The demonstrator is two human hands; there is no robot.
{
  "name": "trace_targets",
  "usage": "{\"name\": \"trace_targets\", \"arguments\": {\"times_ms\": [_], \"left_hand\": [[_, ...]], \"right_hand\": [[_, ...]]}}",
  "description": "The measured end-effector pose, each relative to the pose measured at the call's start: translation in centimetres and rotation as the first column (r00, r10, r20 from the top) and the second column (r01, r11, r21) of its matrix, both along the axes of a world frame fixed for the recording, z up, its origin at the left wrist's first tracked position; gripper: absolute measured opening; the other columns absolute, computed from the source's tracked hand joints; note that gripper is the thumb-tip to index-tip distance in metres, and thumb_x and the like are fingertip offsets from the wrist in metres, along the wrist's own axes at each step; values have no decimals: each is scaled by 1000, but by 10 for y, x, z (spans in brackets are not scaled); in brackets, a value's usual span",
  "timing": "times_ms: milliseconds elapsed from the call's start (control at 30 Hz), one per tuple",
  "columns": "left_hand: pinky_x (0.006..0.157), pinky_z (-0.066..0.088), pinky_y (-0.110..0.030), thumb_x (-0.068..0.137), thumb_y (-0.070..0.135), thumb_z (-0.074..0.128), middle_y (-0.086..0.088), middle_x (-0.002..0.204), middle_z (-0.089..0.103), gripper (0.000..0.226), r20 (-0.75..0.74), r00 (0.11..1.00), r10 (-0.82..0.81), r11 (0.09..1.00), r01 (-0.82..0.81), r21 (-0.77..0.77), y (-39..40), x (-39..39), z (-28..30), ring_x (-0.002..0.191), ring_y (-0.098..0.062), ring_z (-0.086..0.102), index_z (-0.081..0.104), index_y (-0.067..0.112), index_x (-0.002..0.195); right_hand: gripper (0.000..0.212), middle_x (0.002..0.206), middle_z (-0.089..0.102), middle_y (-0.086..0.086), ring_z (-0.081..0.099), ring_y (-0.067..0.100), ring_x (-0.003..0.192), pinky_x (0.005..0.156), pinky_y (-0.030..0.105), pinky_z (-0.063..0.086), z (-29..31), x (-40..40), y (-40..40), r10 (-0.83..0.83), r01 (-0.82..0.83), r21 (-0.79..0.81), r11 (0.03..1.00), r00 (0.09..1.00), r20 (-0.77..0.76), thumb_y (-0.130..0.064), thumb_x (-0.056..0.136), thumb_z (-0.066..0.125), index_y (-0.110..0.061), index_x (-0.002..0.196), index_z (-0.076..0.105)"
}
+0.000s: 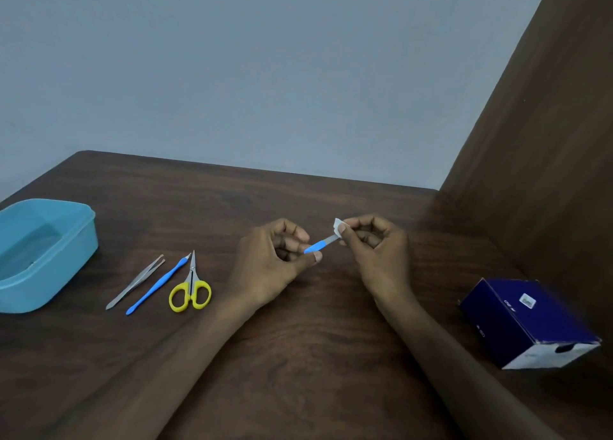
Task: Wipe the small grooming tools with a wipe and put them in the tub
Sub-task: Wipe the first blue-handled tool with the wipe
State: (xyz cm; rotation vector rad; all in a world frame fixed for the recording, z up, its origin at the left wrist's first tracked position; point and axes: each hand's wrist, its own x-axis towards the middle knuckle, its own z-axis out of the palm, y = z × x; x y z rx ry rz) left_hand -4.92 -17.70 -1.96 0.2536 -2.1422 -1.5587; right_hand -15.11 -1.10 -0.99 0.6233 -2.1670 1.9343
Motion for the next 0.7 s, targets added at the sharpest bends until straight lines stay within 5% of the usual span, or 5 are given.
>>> {"name": "trace_targets", "arguments": {"times_ms": [200, 367, 567, 700], "left_hand": [[54, 46, -15, 90, 27, 86, 4, 76, 79, 12, 19, 999, -48, 998, 49, -31, 1, 0, -1, 57, 1, 59, 83, 27, 102], [54, 49, -17, 91, 22, 84, 7, 75, 79, 7, 6, 1000, -28, 1000, 28, -9, 0, -3, -5, 57, 2, 60, 86, 24, 97], [53, 51, -21, 90, 27, 85, 8, 77, 80, 3, 14, 1000, -19, 999, 19, -34, -1, -4, -6, 61, 1, 64, 85, 25, 93], [55, 51, -21, 90, 26, 85, 6, 78, 80, 3, 18, 1000, -21, 1000, 21, -22, -2, -3, -5, 60, 1, 62, 85, 26, 93]], "right_hand": [[7, 92, 81, -1, 80, 15, 85, 82, 47, 66, -3, -1, 2, 1, 6, 52, 999, 991, -132, -18, 91, 85, -19, 91, 77], [8, 87, 79, -7, 76, 9, 76, 70, 44, 64, 5, -10, 15, -256, 276, 47, 960, 935, -246, -24, 93, 82, -27, 88, 76], [8, 86, 72, -6, 66, 8, 74, 71, 20, 52, 1, 16, 4, 144, 58, 318, 946, 804, -576, -10, 89, 85, -16, 92, 81], [6, 81, 73, -8, 67, 11, 68, 66, 31, 57, 3, -2, 4, -54, 167, 201, 965, 880, -472, -21, 88, 88, -21, 90, 82]]}}
